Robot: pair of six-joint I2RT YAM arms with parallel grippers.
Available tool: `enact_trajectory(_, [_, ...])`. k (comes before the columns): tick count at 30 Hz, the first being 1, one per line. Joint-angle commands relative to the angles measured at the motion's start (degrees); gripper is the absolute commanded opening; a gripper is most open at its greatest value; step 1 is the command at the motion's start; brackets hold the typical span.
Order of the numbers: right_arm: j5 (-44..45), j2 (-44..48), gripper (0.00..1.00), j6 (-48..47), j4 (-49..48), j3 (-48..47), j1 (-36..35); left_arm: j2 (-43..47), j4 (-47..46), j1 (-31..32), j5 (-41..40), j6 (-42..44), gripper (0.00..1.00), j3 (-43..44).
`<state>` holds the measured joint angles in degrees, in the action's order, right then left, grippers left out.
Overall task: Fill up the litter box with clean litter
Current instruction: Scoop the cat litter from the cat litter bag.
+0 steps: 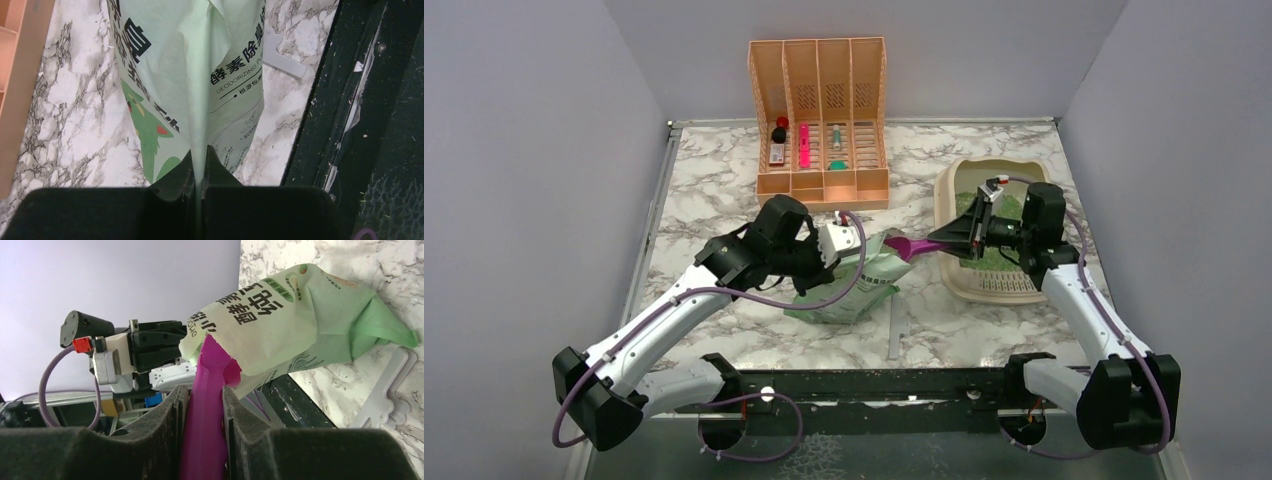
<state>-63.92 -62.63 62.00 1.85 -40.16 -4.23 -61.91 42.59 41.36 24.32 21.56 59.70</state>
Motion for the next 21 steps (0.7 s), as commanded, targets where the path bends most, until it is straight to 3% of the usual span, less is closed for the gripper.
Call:
enact_trajectory(1, [-3.4, 0.8, 0.01, -1.9, 2.9, -2.3, 1.9, 2.5, -1.6, 0.4, 4.6, 0.9, 0.0, -0.1])
enact_trajectory(8, [-4.2, 3.1, 0.01, 13.2, -15.5, 5.3, 1.9, 5.4, -1.6, 0.3, 4.9, 2.4, 0.0, -1.4])
enact_trajectory(14, [-4.7, 4.1, 0.01, 9.9, -9.6, 3.0, 3.0, 5.3, -1.5, 0.3, 5.1, 2.5, 0.0, -1.0])
enact_trajectory(21, [-7.1, 4.4, 0.01, 12.4, -9.8, 3.4, 4.6, 7.5, -1.5, 0.4, 5.5, 2.0, 0.0, -1.0])
